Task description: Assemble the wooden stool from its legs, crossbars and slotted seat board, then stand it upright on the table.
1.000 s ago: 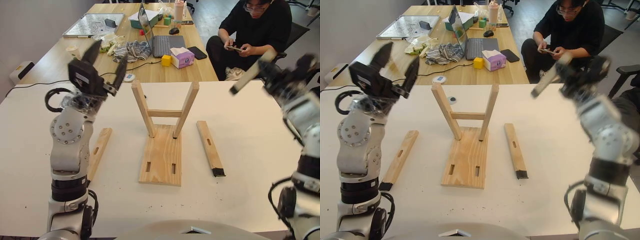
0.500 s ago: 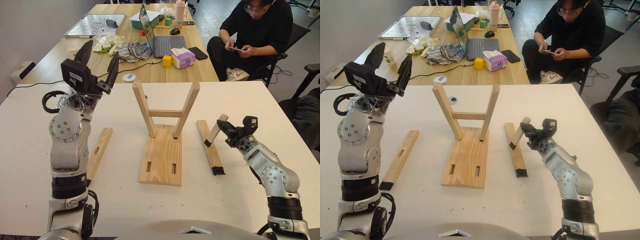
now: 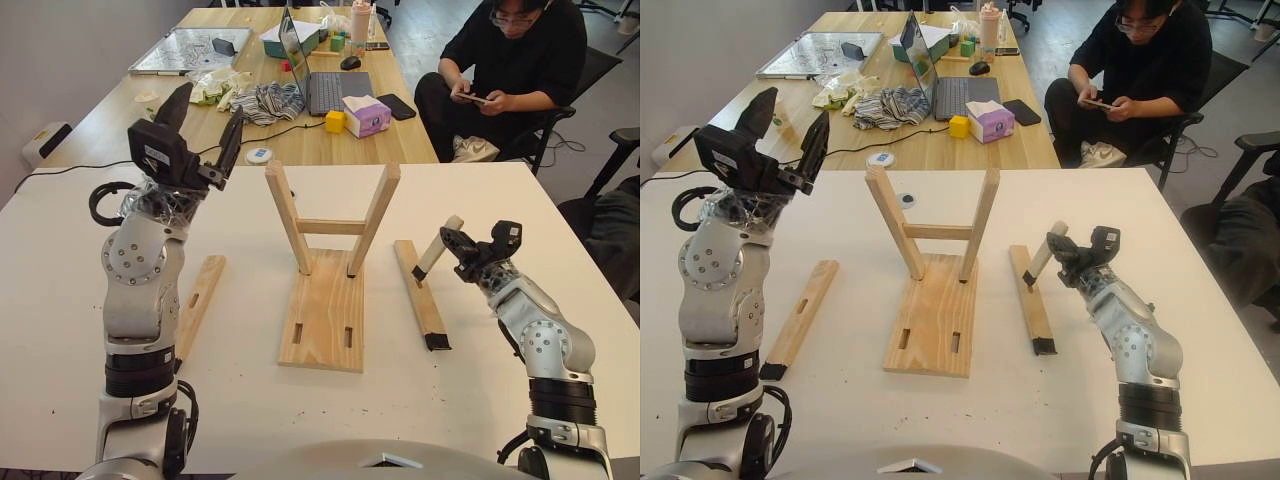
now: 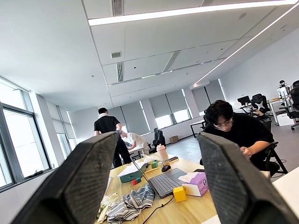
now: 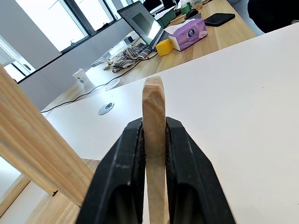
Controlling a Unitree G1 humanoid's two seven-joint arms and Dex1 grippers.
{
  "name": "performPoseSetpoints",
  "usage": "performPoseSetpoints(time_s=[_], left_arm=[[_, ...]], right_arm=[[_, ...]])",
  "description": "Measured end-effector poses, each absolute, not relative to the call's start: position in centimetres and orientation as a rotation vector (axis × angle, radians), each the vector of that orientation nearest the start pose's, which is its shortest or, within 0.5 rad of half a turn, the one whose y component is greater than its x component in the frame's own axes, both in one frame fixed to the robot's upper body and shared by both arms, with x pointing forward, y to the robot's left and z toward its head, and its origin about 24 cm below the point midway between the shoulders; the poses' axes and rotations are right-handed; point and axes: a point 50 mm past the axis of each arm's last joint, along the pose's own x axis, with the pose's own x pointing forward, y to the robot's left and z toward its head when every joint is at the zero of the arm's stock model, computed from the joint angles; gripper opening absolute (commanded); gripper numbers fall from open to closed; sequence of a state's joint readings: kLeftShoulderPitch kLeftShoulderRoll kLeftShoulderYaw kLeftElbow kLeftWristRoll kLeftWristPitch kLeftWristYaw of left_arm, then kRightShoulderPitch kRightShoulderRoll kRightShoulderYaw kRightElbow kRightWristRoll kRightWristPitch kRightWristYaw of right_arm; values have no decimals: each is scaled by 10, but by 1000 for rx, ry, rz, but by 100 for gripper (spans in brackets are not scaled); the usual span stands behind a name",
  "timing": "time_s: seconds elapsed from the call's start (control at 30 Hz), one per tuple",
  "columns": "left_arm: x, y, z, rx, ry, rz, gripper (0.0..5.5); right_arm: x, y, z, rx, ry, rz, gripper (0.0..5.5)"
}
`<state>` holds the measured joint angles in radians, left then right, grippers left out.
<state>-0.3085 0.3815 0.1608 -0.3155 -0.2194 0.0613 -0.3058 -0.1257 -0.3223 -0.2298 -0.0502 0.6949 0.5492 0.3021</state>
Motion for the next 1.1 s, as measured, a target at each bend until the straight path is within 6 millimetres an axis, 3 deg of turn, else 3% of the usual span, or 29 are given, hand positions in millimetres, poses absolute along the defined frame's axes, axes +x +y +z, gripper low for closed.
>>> performPoseSetpoints(time_s=[0.43,0.77,0.97,1.1], left_arm=[[272,193,207,249,-555,-289,313],[273,192,209,245,-560,-296,313],[274,191,208,243,-556,-307,313],[274,191,208,243,-556,-308,313]], right_arm=[[267,-216,59,405,221,238,40],[274,-204,52,166,151,111,40],[246,-216,33,103,15,186,40],[240,-218,28,88,3,215,40]])
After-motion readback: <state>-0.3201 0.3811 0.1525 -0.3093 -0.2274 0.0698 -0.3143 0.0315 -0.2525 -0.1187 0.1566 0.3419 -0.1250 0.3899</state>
